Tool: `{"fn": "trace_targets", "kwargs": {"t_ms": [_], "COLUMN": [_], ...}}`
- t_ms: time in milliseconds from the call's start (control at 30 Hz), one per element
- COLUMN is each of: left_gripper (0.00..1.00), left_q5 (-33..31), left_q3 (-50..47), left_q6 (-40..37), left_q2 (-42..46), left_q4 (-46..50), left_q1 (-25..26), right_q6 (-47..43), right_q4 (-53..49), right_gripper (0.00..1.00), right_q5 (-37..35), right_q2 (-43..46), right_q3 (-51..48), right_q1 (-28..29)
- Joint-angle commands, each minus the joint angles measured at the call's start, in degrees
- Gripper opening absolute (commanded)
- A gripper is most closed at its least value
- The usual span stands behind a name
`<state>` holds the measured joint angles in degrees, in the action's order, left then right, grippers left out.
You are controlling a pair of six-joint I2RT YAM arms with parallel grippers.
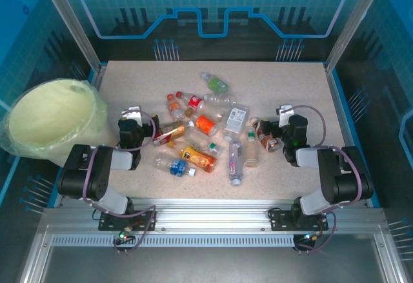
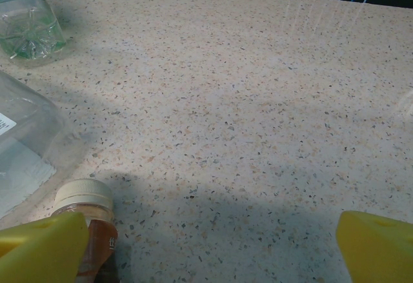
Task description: Put the plastic bottles in the bin
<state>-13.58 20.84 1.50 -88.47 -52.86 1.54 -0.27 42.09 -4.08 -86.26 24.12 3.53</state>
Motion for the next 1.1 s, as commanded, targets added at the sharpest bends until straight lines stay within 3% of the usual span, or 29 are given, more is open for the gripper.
{"fn": "trace_targets", "kwargs": {"t_ms": [0, 333, 500, 600, 733, 1067], "left_gripper": [0.99, 0.99, 0.99, 0.99, 0.99, 0.99], "left_q5": [1.10, 0.97, -0.24, -3.66, -11.88, -11.85], "left_q3": [0.17, -0.01, -0.08, 2.19, 6.51, 17.29], "left_q6": [0.00, -0.26, -1.00, -1.89, -2.19, 18.36], "left_q2": [-0.30, -0.16, 4.44, 8.66, 12.68, 21.15], "left_q4": [-1.55, -1.88, 1.60, 8.86, 17.69, 40.44], "left_q1": [-0.29, -0.09, 0.86, 2.48, 5.79, 7.95], "right_q6": [0.10, 0.10, -0.05, 1.32, 5.57, 15.07], "right_q4": [1.16, 1.07, -5.77, -13.33, -30.69, -57.55], "right_gripper": [1.00, 1.00, 1.00, 1.00, 1.00, 1.00], "right_q5": [0.52, 0.73, 0.80, -0.95, 1.16, 3.63], "right_q2": [0.04, 0.23, 5.00, 9.58, 13.66, 14.40], "right_q3": [0.59, 0.58, 2.50, 4.36, 10.52, 17.53], "right_q1": [-0.19, -0.19, -0.19, -0.18, -0.19, 0.93]}}
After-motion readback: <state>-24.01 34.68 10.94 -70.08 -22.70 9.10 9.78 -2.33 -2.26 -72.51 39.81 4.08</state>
